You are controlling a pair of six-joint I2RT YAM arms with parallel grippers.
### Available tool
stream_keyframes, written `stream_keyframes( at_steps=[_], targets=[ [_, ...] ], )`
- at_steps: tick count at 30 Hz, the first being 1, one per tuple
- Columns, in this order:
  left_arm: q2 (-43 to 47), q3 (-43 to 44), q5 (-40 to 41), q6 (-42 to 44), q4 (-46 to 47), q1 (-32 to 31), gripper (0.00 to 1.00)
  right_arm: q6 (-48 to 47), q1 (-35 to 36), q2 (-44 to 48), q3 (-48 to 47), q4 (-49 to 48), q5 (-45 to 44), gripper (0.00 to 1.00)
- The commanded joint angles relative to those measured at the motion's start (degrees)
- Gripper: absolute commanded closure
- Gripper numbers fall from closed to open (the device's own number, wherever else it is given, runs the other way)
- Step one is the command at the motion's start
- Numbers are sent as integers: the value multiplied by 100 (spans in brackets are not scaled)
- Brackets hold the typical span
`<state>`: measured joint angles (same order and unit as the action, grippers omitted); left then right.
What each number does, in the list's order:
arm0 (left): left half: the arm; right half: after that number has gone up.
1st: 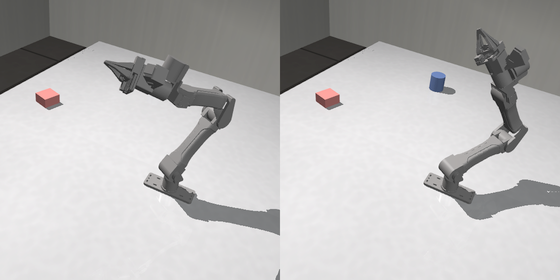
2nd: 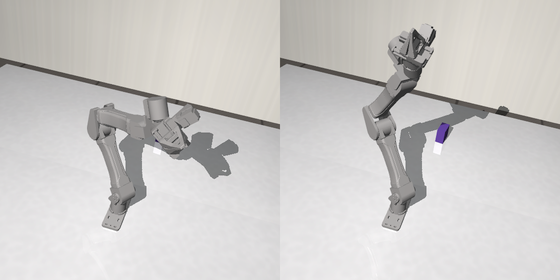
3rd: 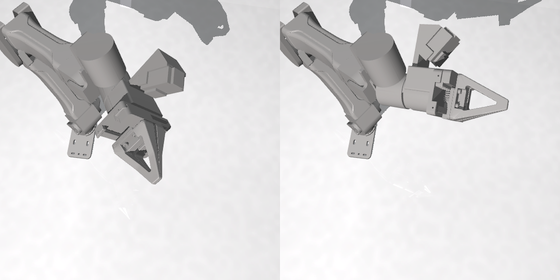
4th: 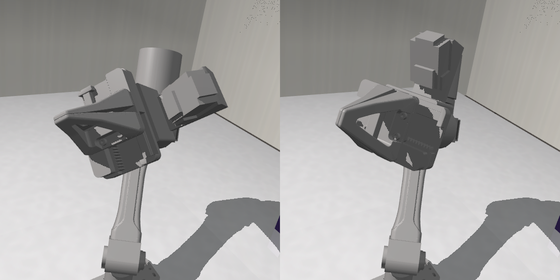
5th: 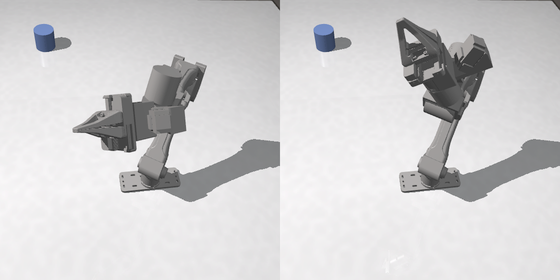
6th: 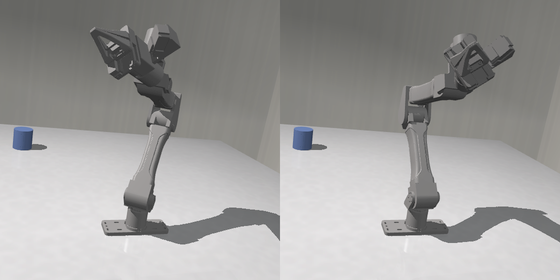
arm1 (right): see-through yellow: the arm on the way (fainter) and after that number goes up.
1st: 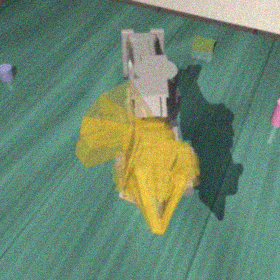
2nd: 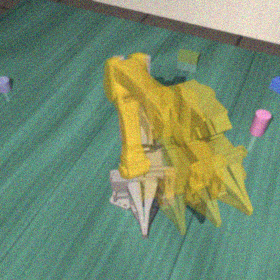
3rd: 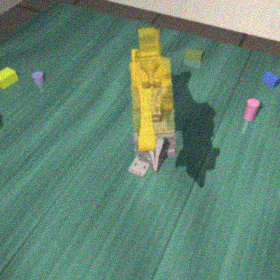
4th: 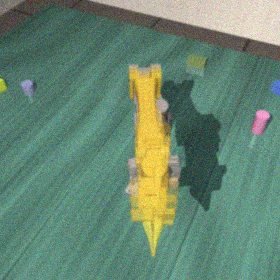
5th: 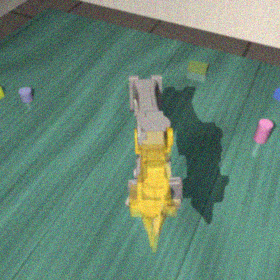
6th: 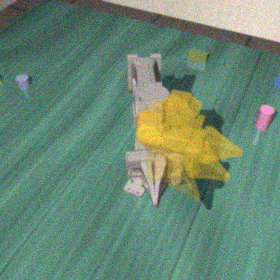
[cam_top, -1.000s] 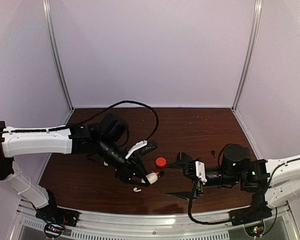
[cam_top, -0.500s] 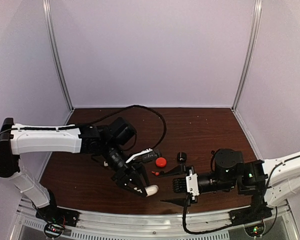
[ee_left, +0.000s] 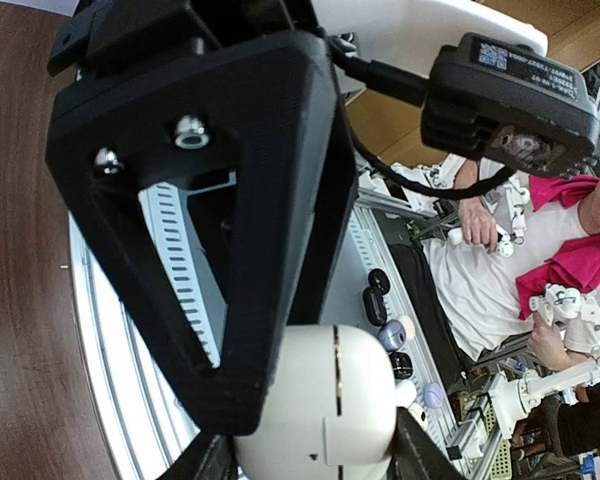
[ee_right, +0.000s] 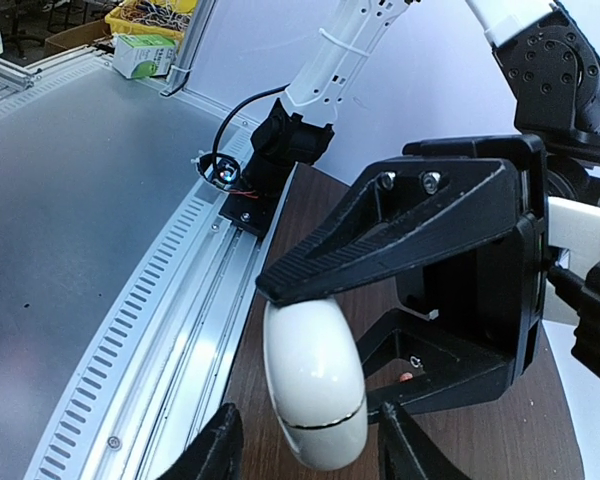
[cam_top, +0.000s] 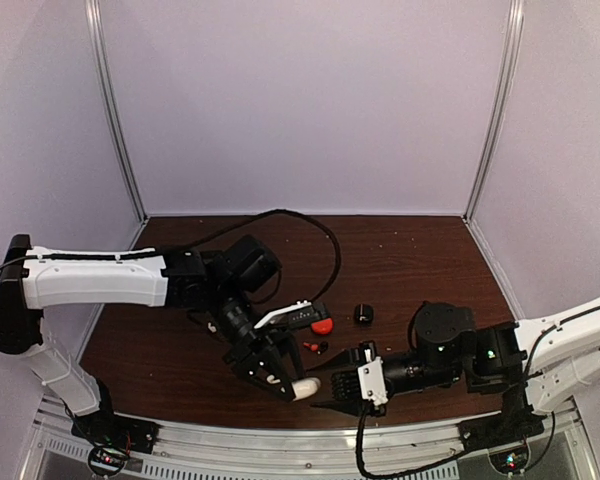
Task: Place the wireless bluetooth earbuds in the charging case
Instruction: Pass from the left arm to the right
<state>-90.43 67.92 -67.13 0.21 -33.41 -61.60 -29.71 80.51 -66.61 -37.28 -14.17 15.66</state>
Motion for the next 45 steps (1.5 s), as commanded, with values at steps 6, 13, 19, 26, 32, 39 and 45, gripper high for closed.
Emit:
stream_keyframes(
  at_steps=[6,13,19,26,32,39,45],
  targets=[
    [-129,260,-237,120,27,-48,74,-29,70,-88,-244,19,137,60],
    [-176,299,-317,109,26,-59,75,-21,116,-106,-236,5,220,65],
    [-211,318,-369,111,22,-71,75,-8,132,-120,-236,-6,219,72],
    [-63,404,17,183,49,-67,54,58,132,-66,-206,-28,92,81],
    [605,224,1179,-206,485,238,36,593,108,357,59,-230,-249,86],
    [2077,-837,3119,-822,2173,764,14,1578,-328,802,407,-244,-627,87],
    [2459,-1284,3848,-148,2671,645,29,2694,-1247,1091,607,-334,-227,87]
  ],
)
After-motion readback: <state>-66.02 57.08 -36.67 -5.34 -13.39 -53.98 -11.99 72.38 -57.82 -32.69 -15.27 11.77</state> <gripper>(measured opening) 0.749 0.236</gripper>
